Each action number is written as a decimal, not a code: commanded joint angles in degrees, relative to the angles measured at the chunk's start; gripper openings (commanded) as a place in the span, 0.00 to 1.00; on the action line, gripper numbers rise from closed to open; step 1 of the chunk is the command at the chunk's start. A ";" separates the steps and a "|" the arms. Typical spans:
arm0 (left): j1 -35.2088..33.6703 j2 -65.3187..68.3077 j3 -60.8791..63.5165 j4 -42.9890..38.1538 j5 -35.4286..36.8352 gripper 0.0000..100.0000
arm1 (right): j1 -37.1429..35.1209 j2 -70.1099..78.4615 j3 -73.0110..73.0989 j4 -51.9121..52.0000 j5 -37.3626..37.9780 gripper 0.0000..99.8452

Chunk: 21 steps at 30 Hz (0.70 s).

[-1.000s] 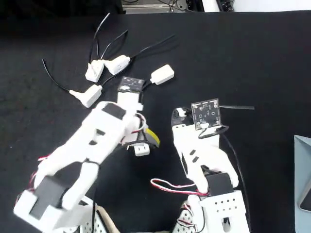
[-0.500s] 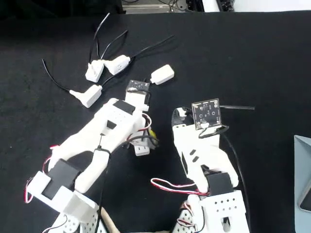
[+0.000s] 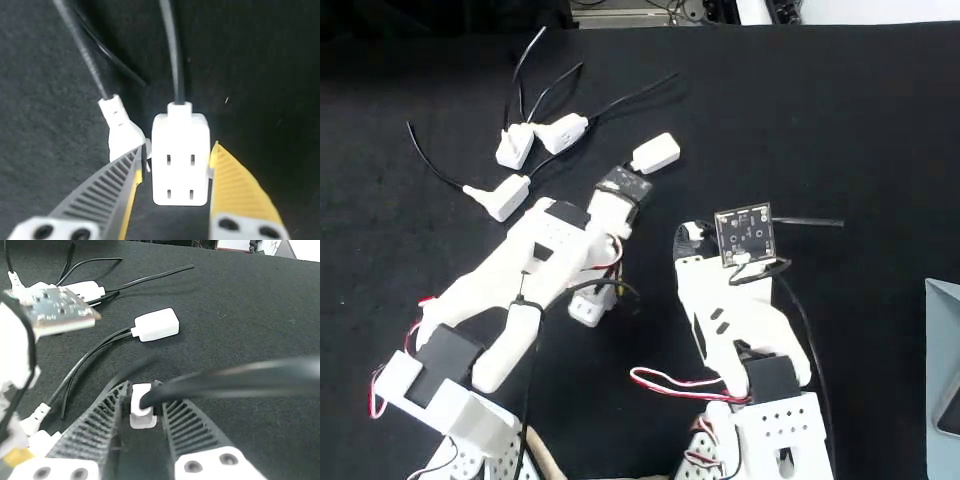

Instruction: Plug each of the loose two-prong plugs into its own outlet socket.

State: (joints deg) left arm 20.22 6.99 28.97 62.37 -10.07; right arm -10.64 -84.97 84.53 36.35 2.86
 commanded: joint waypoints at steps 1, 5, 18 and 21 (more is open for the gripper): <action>-6.81 0.44 0.75 1.49 -16.62 0.22 | 0.70 -0.84 -0.92 -1.41 -0.53 0.01; -12.44 0.44 -1.10 1.76 -33.23 0.22 | 0.70 -0.75 -0.92 -1.41 -0.44 0.01; -12.35 -19.52 -2.07 11.87 -29.27 0.22 | 0.62 -0.48 -1.27 -0.88 -0.26 0.02; -12.44 -25.23 0.40 11.87 -27.25 0.22 | -1.85 -0.40 -1.54 0.44 -0.26 0.02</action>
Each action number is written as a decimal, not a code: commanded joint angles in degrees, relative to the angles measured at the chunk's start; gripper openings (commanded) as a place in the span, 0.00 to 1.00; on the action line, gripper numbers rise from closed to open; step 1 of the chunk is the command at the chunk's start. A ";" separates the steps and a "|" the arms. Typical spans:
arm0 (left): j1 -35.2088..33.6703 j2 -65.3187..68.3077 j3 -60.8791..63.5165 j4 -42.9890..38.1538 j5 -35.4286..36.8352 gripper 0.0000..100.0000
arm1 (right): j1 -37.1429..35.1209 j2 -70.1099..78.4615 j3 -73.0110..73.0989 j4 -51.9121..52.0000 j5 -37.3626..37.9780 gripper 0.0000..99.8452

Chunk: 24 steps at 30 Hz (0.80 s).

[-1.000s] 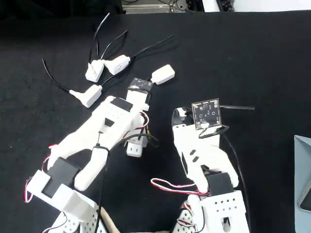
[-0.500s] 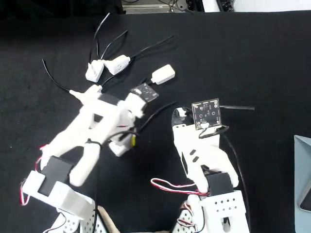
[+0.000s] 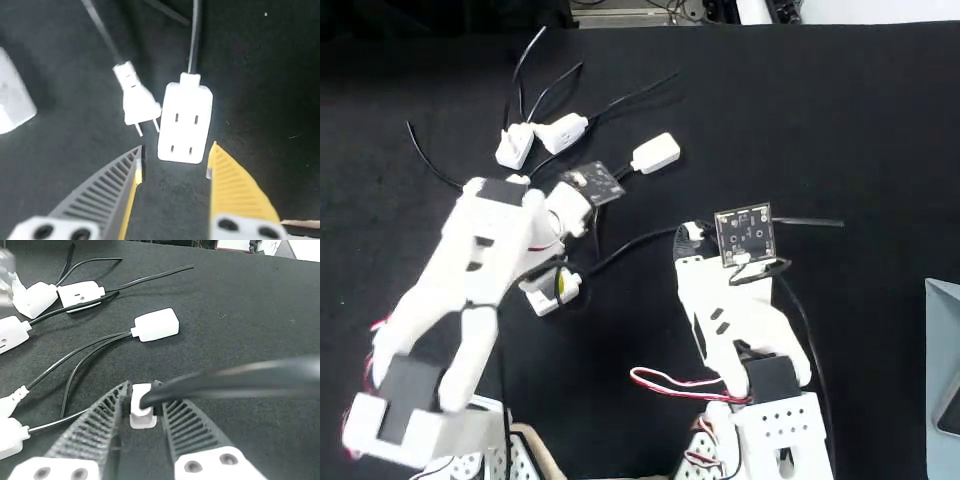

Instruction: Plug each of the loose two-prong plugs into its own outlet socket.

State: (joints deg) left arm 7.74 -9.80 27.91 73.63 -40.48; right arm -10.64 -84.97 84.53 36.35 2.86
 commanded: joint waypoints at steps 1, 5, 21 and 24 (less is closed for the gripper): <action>-0.40 -10.29 2.07 0.62 4.13 0.22 | -3.16 -0.40 -2.07 1.67 -0.26 0.02; -3.91 -18.29 4.97 0.62 10.64 0.22 | -9.58 -0.40 -5.32 6.15 -0.62 0.02; -27.82 -65.93 37.67 -10.37 32.79 0.21 | -30.68 26.42 -21.58 5.19 -9.32 0.01; -29.23 -72.70 43.82 -12.22 33.05 0.21 | -33.23 34.77 -25.01 3.25 -9.93 0.01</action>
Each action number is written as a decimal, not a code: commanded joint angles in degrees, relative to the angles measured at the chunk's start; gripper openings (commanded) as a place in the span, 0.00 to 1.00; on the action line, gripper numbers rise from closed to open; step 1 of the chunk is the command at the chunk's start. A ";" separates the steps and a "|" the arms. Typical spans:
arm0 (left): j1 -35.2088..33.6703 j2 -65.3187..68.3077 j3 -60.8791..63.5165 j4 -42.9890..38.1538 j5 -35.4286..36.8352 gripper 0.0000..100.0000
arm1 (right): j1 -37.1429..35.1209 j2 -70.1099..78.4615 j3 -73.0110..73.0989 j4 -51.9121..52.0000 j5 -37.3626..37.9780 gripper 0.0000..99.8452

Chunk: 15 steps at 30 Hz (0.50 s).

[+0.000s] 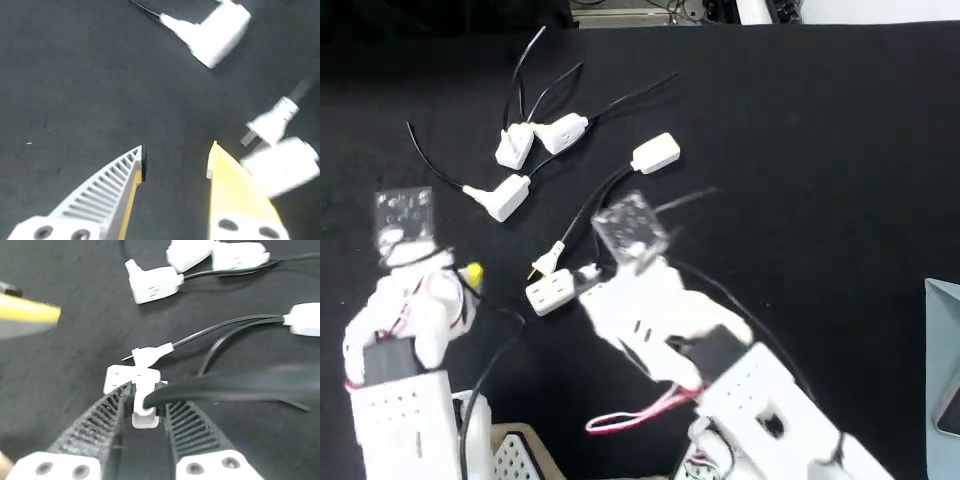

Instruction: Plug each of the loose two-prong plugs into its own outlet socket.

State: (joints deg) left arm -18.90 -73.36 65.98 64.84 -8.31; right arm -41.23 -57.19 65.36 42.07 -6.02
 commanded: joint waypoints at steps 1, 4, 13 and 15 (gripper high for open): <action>-2.77 -10.73 7.08 -3.52 1.49 0.21 | -3.43 9.63 -6.81 -3.43 -1.05 0.01; -2.86 -13.89 8.48 -3.43 2.20 0.21 | -4.92 17.19 -9.63 -6.51 -1.05 0.01; -2.86 -15.38 11.03 -3.60 1.93 0.21 | -5.89 31.87 -13.14 -16.44 -4.04 0.01; -2.86 -15.38 11.03 -3.60 1.93 0.21 | -5.89 33.19 -13.14 -17.85 -5.19 0.01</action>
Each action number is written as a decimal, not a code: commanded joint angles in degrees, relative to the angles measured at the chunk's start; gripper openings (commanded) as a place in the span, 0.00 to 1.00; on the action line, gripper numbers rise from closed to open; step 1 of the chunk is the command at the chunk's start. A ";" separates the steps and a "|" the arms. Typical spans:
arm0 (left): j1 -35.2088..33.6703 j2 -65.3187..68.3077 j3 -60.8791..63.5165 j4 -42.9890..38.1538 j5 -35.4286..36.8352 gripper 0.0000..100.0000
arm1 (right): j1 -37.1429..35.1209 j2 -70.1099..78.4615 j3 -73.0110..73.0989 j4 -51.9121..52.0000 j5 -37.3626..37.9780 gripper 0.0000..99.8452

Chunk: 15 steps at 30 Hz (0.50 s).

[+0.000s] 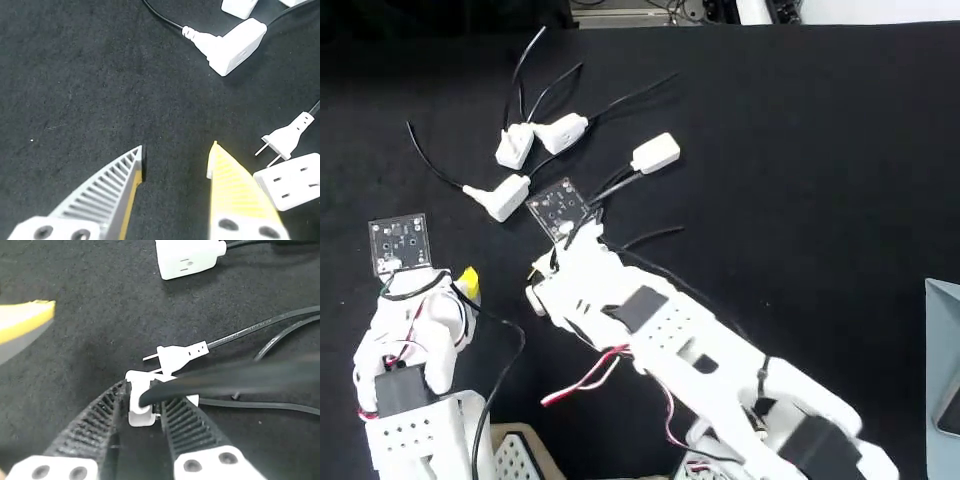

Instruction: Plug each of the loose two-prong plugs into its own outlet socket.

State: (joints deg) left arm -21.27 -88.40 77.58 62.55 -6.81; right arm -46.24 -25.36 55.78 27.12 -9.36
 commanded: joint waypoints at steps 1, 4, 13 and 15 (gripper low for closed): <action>-0.48 -0.35 -0.57 -1.32 0.44 0.21 | -0.88 1.71 -3.56 -3.25 -2.20 0.01; -0.48 -0.35 -0.57 -1.32 0.44 0.21 | -0.88 2.51 -3.56 -3.60 -3.34 0.01; -0.40 -0.35 -0.57 -1.32 0.44 0.21 | -3.34 2.86 -3.12 -5.10 -4.66 0.01; -0.40 -0.35 -0.40 -1.32 0.44 0.21 | -3.25 3.03 -2.51 -6.77 -4.22 0.01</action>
State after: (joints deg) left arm -21.27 -88.40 77.58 62.55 -6.81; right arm -49.14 -22.29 55.78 22.81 -13.23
